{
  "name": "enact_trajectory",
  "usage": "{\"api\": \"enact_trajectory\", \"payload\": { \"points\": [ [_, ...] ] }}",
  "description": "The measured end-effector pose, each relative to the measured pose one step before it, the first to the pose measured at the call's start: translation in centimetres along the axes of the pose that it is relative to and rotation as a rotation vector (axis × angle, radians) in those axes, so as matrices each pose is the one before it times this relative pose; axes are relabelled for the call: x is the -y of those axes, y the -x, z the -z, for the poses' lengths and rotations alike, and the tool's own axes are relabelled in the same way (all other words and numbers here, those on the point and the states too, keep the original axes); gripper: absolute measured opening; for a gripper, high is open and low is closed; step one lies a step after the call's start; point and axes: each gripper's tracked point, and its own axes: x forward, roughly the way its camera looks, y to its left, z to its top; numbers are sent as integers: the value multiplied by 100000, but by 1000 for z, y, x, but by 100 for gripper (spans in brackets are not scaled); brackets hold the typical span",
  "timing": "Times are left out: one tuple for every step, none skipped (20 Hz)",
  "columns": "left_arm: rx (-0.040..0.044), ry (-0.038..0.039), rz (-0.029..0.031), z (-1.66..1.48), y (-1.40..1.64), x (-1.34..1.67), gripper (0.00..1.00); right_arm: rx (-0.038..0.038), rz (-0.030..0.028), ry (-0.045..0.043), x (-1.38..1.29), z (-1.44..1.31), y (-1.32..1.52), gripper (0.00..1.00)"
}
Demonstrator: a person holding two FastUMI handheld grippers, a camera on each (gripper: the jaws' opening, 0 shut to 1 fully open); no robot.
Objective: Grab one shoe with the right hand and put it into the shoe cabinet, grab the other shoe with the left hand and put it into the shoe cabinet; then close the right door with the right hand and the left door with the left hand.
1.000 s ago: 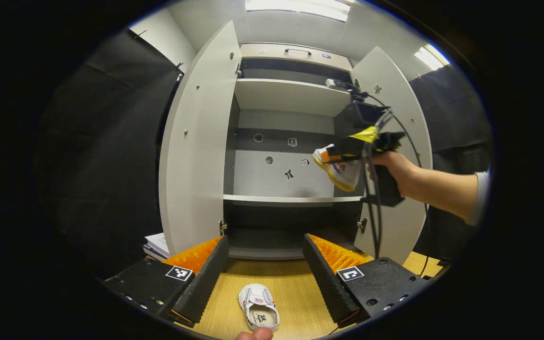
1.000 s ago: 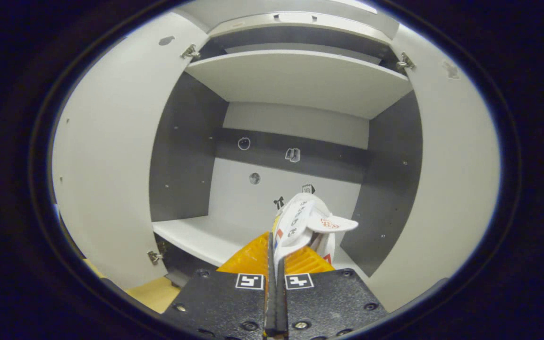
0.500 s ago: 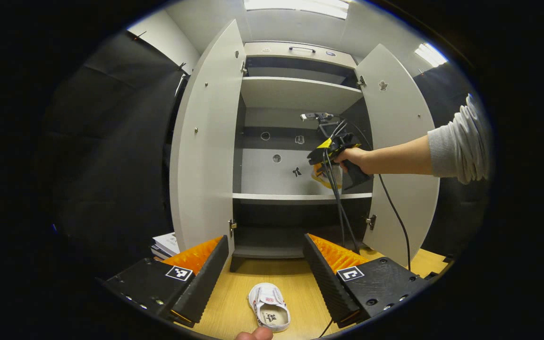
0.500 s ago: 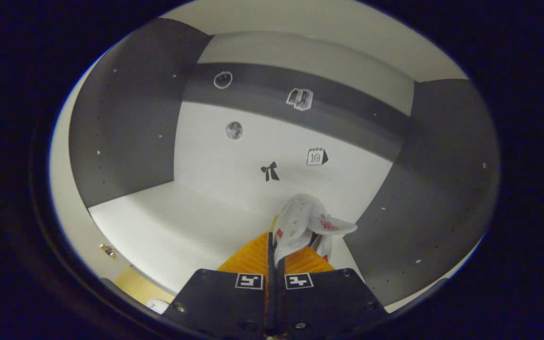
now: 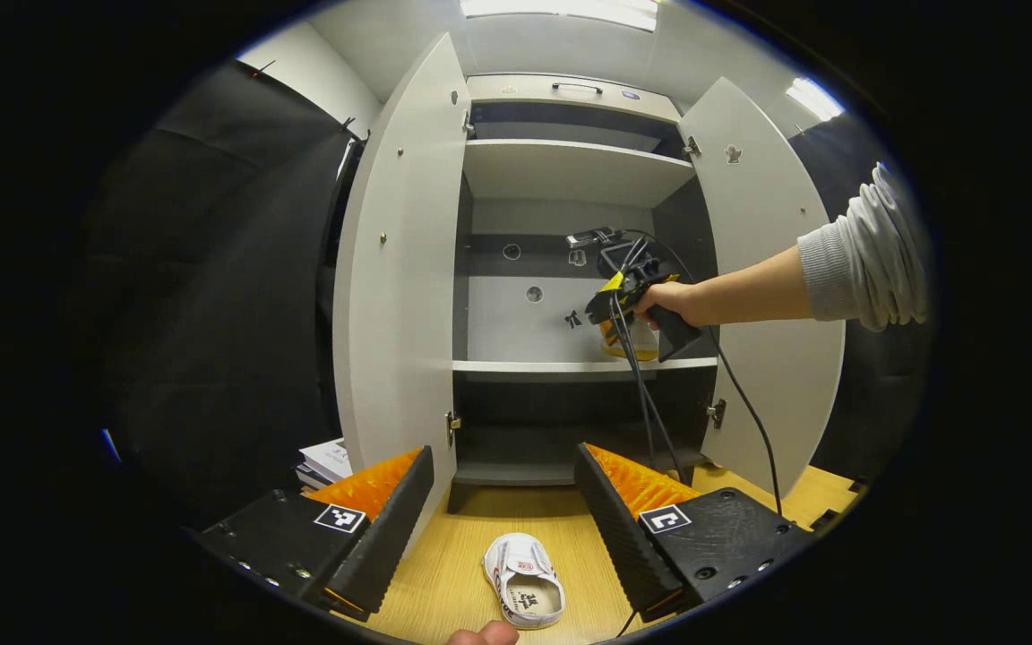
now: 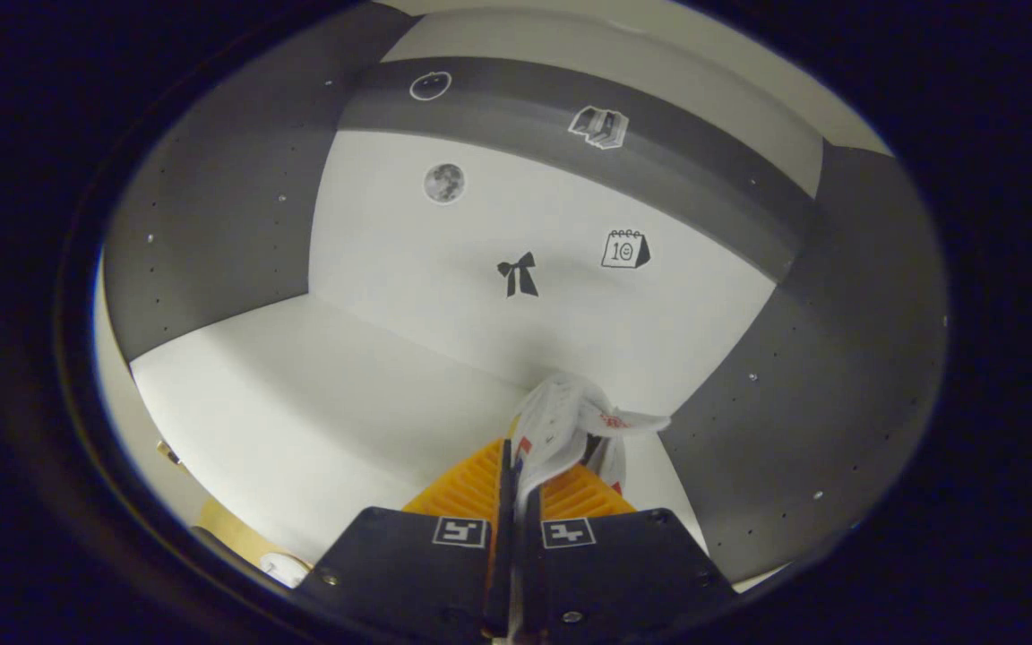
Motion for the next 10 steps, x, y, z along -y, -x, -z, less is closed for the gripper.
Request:
{"api": "enact_trajectory", "payload": {
  "points": [
    [51,305,-10,75,-103,-3,95,185,517,268,-9,62,-156,17],
    [230,193,89,158,-97,-12,95,-233,-3,-248,-115,-1,-106,28],
    [217,-105,-129,65,-75,-41,95,-375,-677,-535,-359,0,-8,29],
    [79,-268,-438,-52,15,-97,95,-422,-772,-391,-372,45,42,38],
    [248,-236,-380,-157,49,-53,95,-522,376,-50,-48,-51,90,47],
    [459,-114,-352,-145,22,-54,95,-233,19,148,-97,9,128,50],
    [774,-58,-622,-178,-84,-57,95,389,54,-212,-32,-199,327,53],
    [635,256,-446,-132,-135,-7,95,792,-795,-185,-213,-208,598,59],
    [86,599,-197,8,-40,67,95,2523,-1336,-998,-188,-470,814,46],
    [-184,518,90,85,-5,83,95,3532,588,-1686,197,-791,1007,53]
  ]
}}
